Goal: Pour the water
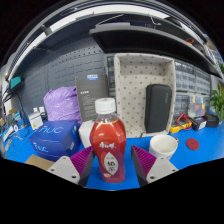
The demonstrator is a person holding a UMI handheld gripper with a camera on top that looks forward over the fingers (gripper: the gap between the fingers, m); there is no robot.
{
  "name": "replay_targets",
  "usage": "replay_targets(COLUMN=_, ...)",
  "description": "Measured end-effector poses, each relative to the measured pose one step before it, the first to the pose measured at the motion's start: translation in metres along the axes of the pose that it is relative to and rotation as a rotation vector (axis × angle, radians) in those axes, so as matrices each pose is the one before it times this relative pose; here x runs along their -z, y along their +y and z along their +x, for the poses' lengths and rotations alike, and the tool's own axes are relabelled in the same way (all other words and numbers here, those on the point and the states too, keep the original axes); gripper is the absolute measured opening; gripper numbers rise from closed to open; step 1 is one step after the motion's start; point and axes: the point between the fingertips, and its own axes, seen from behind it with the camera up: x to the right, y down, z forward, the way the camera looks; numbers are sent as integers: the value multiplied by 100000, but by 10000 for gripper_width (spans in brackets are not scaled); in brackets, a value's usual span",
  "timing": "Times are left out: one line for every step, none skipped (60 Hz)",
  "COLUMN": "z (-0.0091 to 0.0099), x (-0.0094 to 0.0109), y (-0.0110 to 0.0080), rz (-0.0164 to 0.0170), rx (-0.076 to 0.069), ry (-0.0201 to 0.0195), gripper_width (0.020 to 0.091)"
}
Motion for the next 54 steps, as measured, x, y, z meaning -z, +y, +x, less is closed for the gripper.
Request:
replay_targets(z=48, x=-335, y=94, rz=-46, rx=-265, ry=79, gripper_width=713)
replay_targets(z=67, x=-336, y=57, rz=63, rx=-256, ry=164, gripper_width=702)
replay_targets(z=60, x=-309, y=35, rz=178, rx=-213, ry=204, gripper_width=699)
replay_targets(z=101, x=-252, y=25, rz=298, rx=-67, ry=348, gripper_width=645)
replay_targets(z=55, x=-234, y=6, rz=402, rx=170, ry=295, gripper_width=591)
replay_targets(z=-133, x=-229, y=-143, rz=1301, rx=10, ry=-244, gripper_width=537)
replay_targets(z=-186, x=-145, y=-234, rz=1569, rx=-275, ry=-443, gripper_width=483)
replay_targets(z=58, x=-126, y=-9, rz=674, rx=529, ry=232, gripper_width=429)
replay_targets(z=-17, x=-13, y=-3, rz=244, rx=851, ry=-81, gripper_width=435)
replay_targets(z=-79, x=-51, y=-30, rz=208, rx=613, ry=-310, gripper_width=397)
replay_targets(z=-35, x=11, y=54, rz=-131, rx=703, ry=-249, gripper_width=373)
replay_targets(z=-37, x=14, y=-60, rz=181, rx=430, ry=-333, gripper_width=380)
replay_targets(z=3, x=2, y=12, rz=-8, rx=47, ry=-149, gripper_width=334)
replay_targets(z=-72, x=-114, y=-74, rz=278, rx=-18, ry=152, gripper_width=335)
replay_targets(z=32, x=11, y=-36, rz=414, rx=-231, ry=-81, gripper_width=315)
replay_targets(z=40, x=18, y=-28, rz=454, rx=23, ry=-168, gripper_width=284)
replay_targets(z=64, x=43, y=-4, rz=324, rx=-21, ry=6, gripper_width=285)
replay_targets(z=25, x=13, y=-2, rz=284, rx=-161, ry=14, gripper_width=265)
replay_targets(z=71, x=43, y=24, rz=5, rx=-239, ry=216, gripper_width=265)
replay_targets(z=57, x=27, y=-12, rz=199, rx=-488, ry=266, gripper_width=264)
replay_targets(z=-16, x=21, y=3, rz=117, rx=-289, ry=23, gripper_width=264)
replay_targets(z=-35, x=2, y=-4, rz=164, rx=156, ry=-132, gripper_width=263)
replay_targets(z=-29, x=9, y=3, rz=8, rx=352, ry=17, gripper_width=263)
replay_targets(z=51, x=-24, y=53, rz=119, rx=-140, ry=-34, gripper_width=264)
replay_targets(z=10, x=-34, y=12, rz=-236, rx=-419, ry=85, gripper_width=264)
replay_targets(z=33, x=-23, y=-11, rz=-257, rx=-416, ry=43, gripper_width=263)
replay_targets(z=8, x=-40, y=9, rz=-320, rx=-403, ry=-23, gripper_width=263)
replay_targets(z=12, x=-60, y=6, rz=-367, rx=-415, ry=-113, gripper_width=263)
replay_targets(z=45, x=-69, y=-14, rz=-368, rx=-515, ry=-55, gripper_width=262)
replay_targets(z=69, x=-75, y=-18, rz=-500, rx=-650, ry=-58, gripper_width=262)
replay_targets(z=0, x=-80, y=-128, rz=-1000, rx=-798, ry=58, gripper_width=262)
replay_targets(z=87, x=-72, y=-17, rz=-625, rx=-1096, ry=-225, gripper_width=263)
replay_targets(z=149, x=-2, y=20, rz=-411, rx=-1273, ry=-508, gripper_width=263)
replay_targets(z=98, x=-56, y=-34, rz=-626, rx=-1576, ry=-256, gripper_width=262)
replay_targets(z=97, x=-51, y=-87, rz=-447, rx=-1737, ry=-193, gripper_width=262)
replay_targets(z=87, x=-22, y=-188, rz=-172, rx=-1879, ry=-182, gripper_width=262)
replay_targets(z=111, x=-1, y=-295, rz=209, rx=-1996, ry=-228, gripper_width=262)
replay_targets(z=121, x=14, y=-388, rz=467, rx=-2120, ry=-283, gripper_width=262)
replay_targets(z=118, x=26, y=-400, rz=449, rx=-2480, ry=-305, gripper_width=262)
replay_targets(z=77, x=16, y=-407, rz=305, rx=-2991, ry=-322, gripper_width=262)
replay_targets(z=-5, x=7, y=-463, rz=-28, rx=-3517, ry=-159, gripper_width=263)
replay_targets(z=83, x=7, y=-517, rz=434, rx=-3441, ry=-477, gripper_width=263)
replay_targets(z=147, x=91, y=-529, rz=814, rx=-3210, ry=-817, gripper_width=263)
replay_targets(z=18, x=12, y=-572, rz=664, rx=-3590, ry=-552, gripper_width=264)
replay_targets(z=-10, x=33, y=-524, rz=517, rx=-4090, ry=-546, gripper_width=264)
replay_targets(z=-73, x=15, y=-506, rz=509, rx=-4281, ry=-605, gripper_width=263)
replay_targets(z=-147, x=18, y=-495, rz=588, rx=-4363, ry=-820, gripper_width=262)
replay_targets(z=-139, x=7, y=-474, rz=593, rx=-4617, ry=-762, gripper_width=262)
replay_targets(z=-141, x=-18, y=-387, rz=432, rx=-5011, ry=-712, gripper_width=264)
replay_targets(z=-221, x=-20, y=-345, rz=147, rx=-5496, ry=-870, gripper_width=266)
replay_targets(z=-466, x=-88, y=-344, rz=54, rx=-5627, ry=-571, gripper_width=267)
replay_targets(z=-361, x=11, y=-282, rz=175, rx=-5147, ry=-1469, gripper_width=266)
replay_targets(z=-217, x=-63, y=-261, rz=108, rx=-5351, ry=-1651, gripper_width=266)
replay_targets(z=-269, x=-32, y=-175, rz=224, rx=-5068, ry=-1315, gripper_width=268)
